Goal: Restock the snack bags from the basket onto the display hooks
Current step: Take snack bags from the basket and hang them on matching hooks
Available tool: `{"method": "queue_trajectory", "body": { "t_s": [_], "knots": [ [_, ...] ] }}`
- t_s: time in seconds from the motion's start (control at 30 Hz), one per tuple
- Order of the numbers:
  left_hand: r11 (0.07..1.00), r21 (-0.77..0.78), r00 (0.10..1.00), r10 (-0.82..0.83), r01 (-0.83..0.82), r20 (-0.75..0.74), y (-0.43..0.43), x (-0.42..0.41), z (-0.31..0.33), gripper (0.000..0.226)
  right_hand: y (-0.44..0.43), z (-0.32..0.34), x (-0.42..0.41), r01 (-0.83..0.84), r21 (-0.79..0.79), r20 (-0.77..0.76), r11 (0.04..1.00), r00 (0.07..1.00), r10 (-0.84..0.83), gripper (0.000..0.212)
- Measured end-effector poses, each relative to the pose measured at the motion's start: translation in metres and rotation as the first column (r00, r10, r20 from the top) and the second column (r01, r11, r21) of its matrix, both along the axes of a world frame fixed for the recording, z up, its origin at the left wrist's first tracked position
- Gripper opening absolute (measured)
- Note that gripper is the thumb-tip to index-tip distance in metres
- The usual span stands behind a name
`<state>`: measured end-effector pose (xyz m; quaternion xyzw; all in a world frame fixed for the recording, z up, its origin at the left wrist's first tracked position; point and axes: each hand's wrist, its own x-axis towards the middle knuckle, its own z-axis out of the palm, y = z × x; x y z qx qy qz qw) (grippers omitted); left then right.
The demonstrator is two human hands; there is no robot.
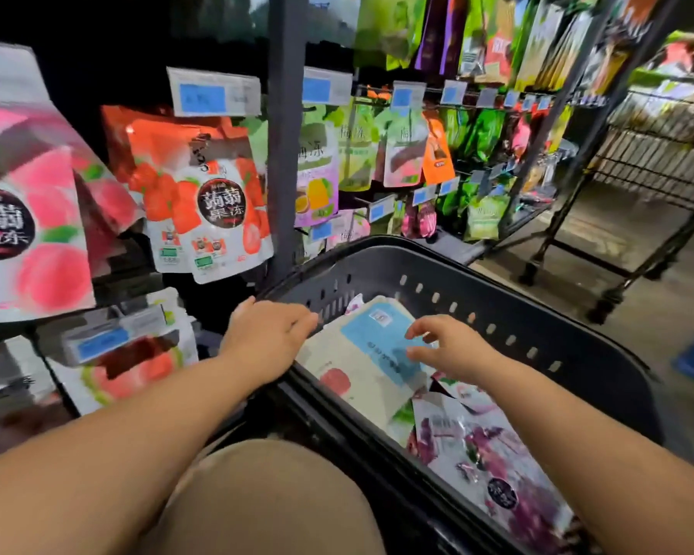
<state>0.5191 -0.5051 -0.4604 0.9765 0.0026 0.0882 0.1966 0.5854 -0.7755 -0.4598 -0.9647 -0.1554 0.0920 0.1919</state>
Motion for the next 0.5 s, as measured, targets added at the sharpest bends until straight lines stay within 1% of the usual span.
{"method": "queue_trajectory", "body": {
  "t_s": [0.07, 0.13, 0.17, 0.23, 0.3, 0.37, 0.4, 0.47, 0.5],
  "knots": [
    [0.998, 0.058, 1.000, -0.019, 0.019, -0.003, 0.002, 0.000, -0.004, 0.057, -0.015, -0.019, 0.003, -0.109, -0.099, -0.053, 0.989, 0.993, 0.104, 0.036],
    [0.998, 0.049, 0.999, -0.043, 0.043, -0.011, 0.002, 0.000, -0.005, 0.061, -0.021, -0.036, 0.004, -0.220, -0.127, -0.080, 0.967, 0.974, 0.211, 0.052],
    [0.998, 0.034, 0.999, -0.048, 0.049, -0.010, 0.002, 0.001, -0.005, 0.063, -0.022, -0.042, 0.004, -0.250, -0.136, -0.091, 0.959, 0.967, 0.239, 0.059],
    [0.999, 0.026, 0.999, -0.047, 0.047, -0.008, 0.002, 0.001, -0.004, 0.064, -0.023, -0.050, 0.007, -0.259, -0.148, -0.054, 0.955, 0.966, 0.253, 0.068],
    [0.998, 0.037, 0.999, -0.039, 0.040, -0.029, 0.002, 0.001, -0.004, 0.061, -0.023, -0.057, 0.011, -0.258, -0.155, 0.015, 0.954, 0.965, 0.263, 0.076],
    [0.999, 0.041, 0.999, -0.031, 0.033, -0.041, 0.002, 0.002, -0.005, 0.056, -0.023, -0.064, 0.012, -0.272, -0.169, 0.057, 0.947, 0.957, 0.285, 0.081],
    [0.999, 0.045, 0.999, -0.027, 0.029, -0.040, 0.003, 0.003, -0.005, 0.057, -0.023, -0.067, 0.012, -0.278, -0.184, 0.072, 0.943, 0.953, 0.294, 0.080],
    [0.999, 0.041, 0.999, -0.019, 0.020, -0.033, 0.003, 0.004, -0.006, 0.058, -0.023, -0.071, 0.013, -0.291, -0.197, 0.097, 0.936, 0.944, 0.314, 0.074],
    [1.000, 0.026, 0.999, -0.014, 0.014, -0.032, 0.003, 0.004, -0.007, 0.056, -0.023, -0.072, 0.011, -0.315, -0.184, 0.117, 0.931, 0.934, 0.339, 0.068]
  ]
}}
